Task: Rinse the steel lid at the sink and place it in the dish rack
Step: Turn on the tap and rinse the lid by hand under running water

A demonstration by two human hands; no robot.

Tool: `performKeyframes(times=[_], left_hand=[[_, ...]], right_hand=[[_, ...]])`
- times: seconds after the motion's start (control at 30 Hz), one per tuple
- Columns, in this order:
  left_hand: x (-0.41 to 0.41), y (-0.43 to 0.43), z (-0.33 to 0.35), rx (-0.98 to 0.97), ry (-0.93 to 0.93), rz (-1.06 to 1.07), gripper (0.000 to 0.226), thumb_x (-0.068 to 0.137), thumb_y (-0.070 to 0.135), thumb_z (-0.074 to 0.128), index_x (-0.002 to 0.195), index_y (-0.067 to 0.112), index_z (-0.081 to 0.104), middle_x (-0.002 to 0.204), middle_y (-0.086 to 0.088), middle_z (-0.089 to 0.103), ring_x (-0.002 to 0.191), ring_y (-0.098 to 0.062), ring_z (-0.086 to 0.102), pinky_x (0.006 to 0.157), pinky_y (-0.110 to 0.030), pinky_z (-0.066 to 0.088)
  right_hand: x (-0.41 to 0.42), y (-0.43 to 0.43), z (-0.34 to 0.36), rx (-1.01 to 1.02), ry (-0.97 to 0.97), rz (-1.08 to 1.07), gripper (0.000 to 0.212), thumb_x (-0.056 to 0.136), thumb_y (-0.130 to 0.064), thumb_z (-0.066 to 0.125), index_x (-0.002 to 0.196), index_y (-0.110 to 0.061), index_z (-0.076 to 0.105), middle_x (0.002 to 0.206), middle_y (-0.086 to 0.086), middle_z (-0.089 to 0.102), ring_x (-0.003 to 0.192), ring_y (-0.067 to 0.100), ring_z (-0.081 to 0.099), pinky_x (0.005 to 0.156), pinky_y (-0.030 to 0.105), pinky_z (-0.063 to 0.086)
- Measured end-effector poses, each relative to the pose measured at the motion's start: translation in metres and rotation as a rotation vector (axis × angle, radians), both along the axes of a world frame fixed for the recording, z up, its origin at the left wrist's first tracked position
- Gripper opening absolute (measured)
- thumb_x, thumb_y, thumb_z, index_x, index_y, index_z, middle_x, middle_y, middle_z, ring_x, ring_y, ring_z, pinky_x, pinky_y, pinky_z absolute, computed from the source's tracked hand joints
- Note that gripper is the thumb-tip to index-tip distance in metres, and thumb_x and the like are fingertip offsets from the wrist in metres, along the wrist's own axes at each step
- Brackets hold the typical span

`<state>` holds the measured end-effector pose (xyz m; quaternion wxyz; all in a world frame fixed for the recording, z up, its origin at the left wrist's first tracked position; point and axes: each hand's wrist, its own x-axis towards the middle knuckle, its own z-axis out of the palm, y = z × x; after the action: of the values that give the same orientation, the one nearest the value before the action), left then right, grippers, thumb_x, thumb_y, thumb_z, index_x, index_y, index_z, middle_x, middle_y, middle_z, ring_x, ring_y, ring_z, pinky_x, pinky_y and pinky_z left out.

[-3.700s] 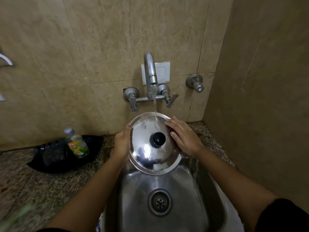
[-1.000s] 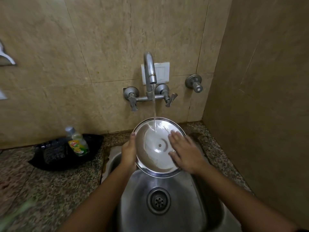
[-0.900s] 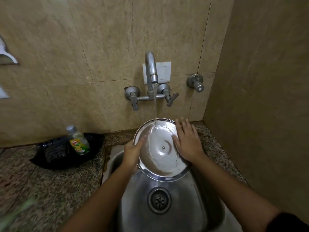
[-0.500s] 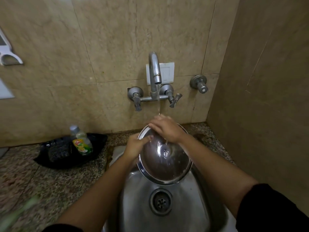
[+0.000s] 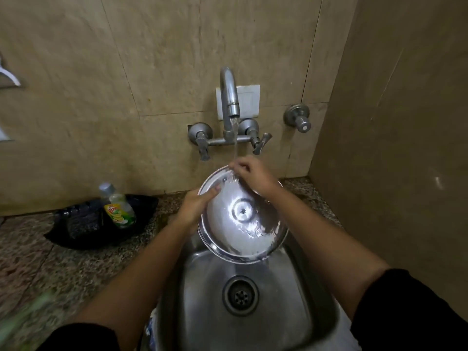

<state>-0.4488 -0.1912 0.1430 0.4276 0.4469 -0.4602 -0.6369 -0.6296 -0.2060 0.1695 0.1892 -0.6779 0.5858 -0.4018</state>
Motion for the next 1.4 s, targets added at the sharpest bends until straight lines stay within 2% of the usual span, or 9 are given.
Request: performKeyframes(times=[0.13, 0.3, 0.43, 0.67, 0.77, 0.93, 1.07, 1.3, 1.4], left_hand=[[0.010, 0.005, -0.018, 0.040, 0.052, 0.137, 0.016, 0.081, 0.024, 0.071, 0.091, 0.010, 0.072, 0.090, -0.014, 0.075, 0.083, -0.033, 0.069, 0.080, -0.044, 0.057], [0.023, 0.008, -0.033, 0.064, 0.131, 0.262, 0.014, 0.084, 0.022, 0.069, 0.093, 0.011, 0.070, 0.088, -0.010, 0.075, 0.078, -0.027, 0.070, 0.071, -0.037, 0.058], [0.030, 0.010, -0.042, 0.109, 0.210, 0.273, 0.015, 0.088, 0.019, 0.063, 0.097, 0.009, 0.068, 0.083, -0.007, 0.076, 0.074, -0.024, 0.071, 0.059, -0.033, 0.059], [0.031, 0.008, -0.042, 0.546, 0.044, 0.113, 0.023, 0.089, 0.031, 0.060, 0.096, 0.009, 0.066, 0.084, -0.013, 0.070, 0.076, -0.030, 0.067, 0.062, -0.044, 0.056], [0.031, 0.003, -0.044, 0.594, 0.188, 0.090, 0.035, 0.094, 0.038, 0.048, 0.089, 0.008, 0.065, 0.082, -0.006, 0.065, 0.055, -0.020, 0.066, 0.051, -0.029, 0.056], [0.011, 0.002, -0.043, 0.452, 0.408, 0.093, 0.072, 0.086, 0.067, 0.039, 0.135, 0.015, 0.053, 0.139, -0.016, 0.054, 0.129, -0.036, 0.049, 0.110, -0.057, 0.031], [-0.009, 0.016, -0.026, 0.313, 0.325, 0.117, 0.037, 0.094, 0.042, 0.049, 0.102, 0.010, 0.066, 0.093, -0.012, 0.071, 0.082, -0.028, 0.069, 0.084, -0.045, 0.050], [-0.033, 0.026, -0.025, 0.205, 0.145, 0.283, 0.020, 0.089, 0.027, 0.063, 0.084, 0.008, 0.068, 0.088, -0.017, 0.071, 0.087, -0.036, 0.064, 0.090, -0.049, 0.052], [-0.037, 0.023, -0.021, 0.203, 0.179, 0.334, 0.023, 0.091, 0.027, 0.060, 0.082, 0.008, 0.069, 0.080, -0.014, 0.073, 0.080, -0.033, 0.067, 0.084, -0.042, 0.054]], right_hand=[[-0.024, 0.019, -0.028, 0.031, -0.182, -0.234, 0.022, 0.098, -0.023, 0.046, 0.087, -0.015, 0.064, 0.074, 0.002, 0.060, 0.066, 0.019, 0.055, 0.063, 0.032, 0.042], [-0.042, 0.055, -0.072, -0.036, 0.561, -0.379, 0.051, 0.087, -0.012, 0.055, 0.136, -0.020, 0.043, 0.133, 0.008, 0.052, 0.116, 0.029, 0.053, 0.091, 0.043, 0.047], [-0.047, 0.076, -0.091, -0.236, 0.731, -0.230, 0.078, 0.083, -0.021, 0.066, 0.148, -0.025, 0.024, 0.152, 0.005, 0.032, 0.137, 0.025, 0.031, 0.109, 0.045, 0.027], [-0.053, 0.083, -0.048, -0.359, 0.552, 0.126, 0.026, 0.089, -0.029, 0.047, 0.108, -0.021, 0.062, 0.119, -0.001, 0.064, 0.121, 0.017, 0.051, 0.105, 0.044, 0.034], [-0.050, 0.084, -0.031, -0.128, 0.074, 0.141, 0.012, 0.092, -0.028, 0.057, 0.102, -0.023, 0.060, 0.100, -0.011, 0.064, 0.098, 0.009, 0.060, 0.086, 0.035, 0.049], [-0.041, 0.064, -0.030, 0.064, -0.641, -0.130, 0.023, 0.088, -0.007, 0.063, 0.111, -0.007, 0.060, 0.097, 0.003, 0.068, 0.086, 0.011, 0.066, 0.074, 0.026, 0.052], [-0.043, 0.048, -0.046, 0.139, -0.689, -0.352, 0.027, 0.089, -0.006, 0.059, 0.116, -0.005, 0.061, 0.110, 0.013, 0.067, 0.099, 0.024, 0.061, 0.083, 0.032, 0.046], [0.004, 0.037, -0.030, 0.298, 0.359, -0.326, 0.061, 0.099, -0.045, 0.029, 0.149, -0.010, 0.022, 0.159, 0.011, 0.018, 0.147, 0.027, 0.015, 0.118, 0.046, 0.009], [0.039, 0.050, -0.033, 0.050, 0.747, -0.141, 0.063, 0.097, -0.046, 0.026, 0.150, -0.012, 0.017, 0.160, 0.008, 0.018, 0.148, 0.022, 0.012, 0.118, 0.049, 0.000]])
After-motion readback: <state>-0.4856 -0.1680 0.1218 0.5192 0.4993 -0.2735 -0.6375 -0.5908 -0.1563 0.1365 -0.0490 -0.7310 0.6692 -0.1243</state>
